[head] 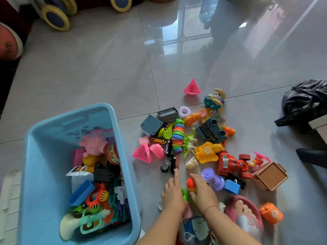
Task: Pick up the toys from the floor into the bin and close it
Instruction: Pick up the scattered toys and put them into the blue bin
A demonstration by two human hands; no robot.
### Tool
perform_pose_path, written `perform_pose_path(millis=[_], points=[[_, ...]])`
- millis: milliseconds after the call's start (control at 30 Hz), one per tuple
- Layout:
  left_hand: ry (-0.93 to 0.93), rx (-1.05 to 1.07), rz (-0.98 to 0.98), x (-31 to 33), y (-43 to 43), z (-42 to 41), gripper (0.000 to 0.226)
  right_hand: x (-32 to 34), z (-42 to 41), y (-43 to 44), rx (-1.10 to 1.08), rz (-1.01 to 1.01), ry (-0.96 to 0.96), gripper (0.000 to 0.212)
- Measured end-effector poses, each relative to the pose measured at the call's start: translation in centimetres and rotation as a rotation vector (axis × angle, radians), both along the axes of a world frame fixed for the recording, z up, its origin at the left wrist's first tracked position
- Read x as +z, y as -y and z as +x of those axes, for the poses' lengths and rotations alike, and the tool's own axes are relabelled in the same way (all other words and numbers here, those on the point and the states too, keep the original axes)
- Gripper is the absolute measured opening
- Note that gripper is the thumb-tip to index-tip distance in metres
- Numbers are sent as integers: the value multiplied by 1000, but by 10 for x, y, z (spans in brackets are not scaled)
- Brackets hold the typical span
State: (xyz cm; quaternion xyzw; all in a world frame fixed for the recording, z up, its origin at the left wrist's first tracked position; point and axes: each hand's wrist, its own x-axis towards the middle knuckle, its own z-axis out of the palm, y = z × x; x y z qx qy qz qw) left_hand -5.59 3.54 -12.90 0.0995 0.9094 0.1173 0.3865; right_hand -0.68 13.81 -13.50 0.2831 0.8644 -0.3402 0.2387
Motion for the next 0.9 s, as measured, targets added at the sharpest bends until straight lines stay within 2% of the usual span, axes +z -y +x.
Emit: perform_pose_path(millis=[200,333,467,633,767,900], points=[[-32,-53,-65,-3,14,12,106,6,12,3,-126,-6,51,61],[-46,-96,-30,3,23,20,83,9,23,4,-181,6,58,62],[-45,52,-13,8,31,23,60,16,31,10,-336,-22,8,61],[86,274,66,20,40,28,35,30,30,16,-464,-46,-72,61],[84,398,221,40,40,32,35,48,27,17,-607,-65,-147,59],[-80,574,594,108,35,14,27,91,9,14,-856,-85,-388,56]])
